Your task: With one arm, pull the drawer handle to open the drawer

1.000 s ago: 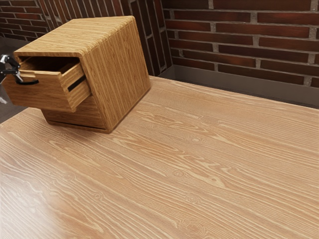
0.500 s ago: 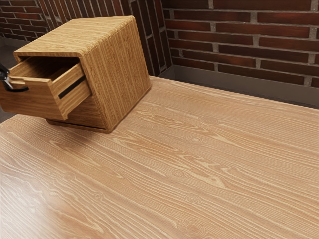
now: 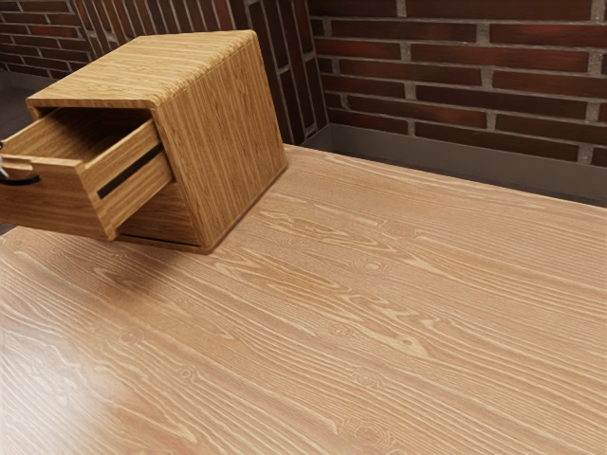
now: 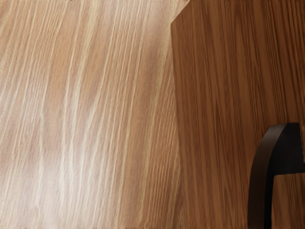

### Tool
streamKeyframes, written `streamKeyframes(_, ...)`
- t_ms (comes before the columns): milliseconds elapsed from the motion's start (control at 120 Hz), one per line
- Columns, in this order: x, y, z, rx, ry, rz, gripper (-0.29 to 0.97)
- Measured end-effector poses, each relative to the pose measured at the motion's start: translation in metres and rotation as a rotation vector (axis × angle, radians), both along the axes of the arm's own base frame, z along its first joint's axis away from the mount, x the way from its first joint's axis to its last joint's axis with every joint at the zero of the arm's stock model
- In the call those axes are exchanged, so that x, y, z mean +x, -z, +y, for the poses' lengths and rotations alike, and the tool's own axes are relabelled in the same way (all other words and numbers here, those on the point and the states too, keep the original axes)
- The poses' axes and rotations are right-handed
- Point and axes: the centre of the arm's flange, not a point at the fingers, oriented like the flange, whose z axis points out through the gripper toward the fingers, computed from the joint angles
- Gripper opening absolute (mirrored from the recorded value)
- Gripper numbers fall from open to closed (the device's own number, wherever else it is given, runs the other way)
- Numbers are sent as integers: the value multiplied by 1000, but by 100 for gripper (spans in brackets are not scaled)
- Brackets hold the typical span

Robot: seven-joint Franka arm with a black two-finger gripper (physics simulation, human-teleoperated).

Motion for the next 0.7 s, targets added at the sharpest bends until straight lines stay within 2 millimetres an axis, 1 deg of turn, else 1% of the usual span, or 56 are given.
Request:
streamKeyframes(108, -9, 0, -6, 3, -3, 8, 68)
streamKeyframes(217, -12, 3, -8, 1, -5, 15, 68)
streamKeyframes(350, -14, -8, -7, 18, -8, -4, 68)
streamKeyframes(383, -13, -12, -11, 25, -3, -9, 68)
streamKeyframes(400, -13, -20, -20, 33, 11, -19, 68)
streamKeyframes(417, -12, -30, -32, 41, 34, -33, 68)
streamKeyframes(433, -9, -43, -51, 50, 70, -49, 68)
streamKeyframes(442, -7, -51, -65, 56, 96, -57, 68)
streamKeyframes(467, 5, -74, -115, 75, 194, -76, 68)
streamKeyframes(492, 20, -88, -178, 75, 315, -72, 68)
streamKeyframes(508, 31, -89, -221, 62, 403, -55, 68)
streamKeyframes(533, 49, -83, -288, 38, 541, -13, 68)
streamKeyframes(550, 57, -78, -323, 22, 614, 16, 68)
streamKeyframes(575, 65, -71, -367, 4, 717, 56, 68)
streamKeyframes(600, 74, -62, -397, 5, 815, 90, 68)
streamKeyframes(625, 82, -52, -416, 11, 894, 123, 68)
streamKeyframes(667, 93, -36, -438, 25, 993, 179, 68)
streamKeyframes(700, 98, -28, -450, 40, 1056, 213, 68)
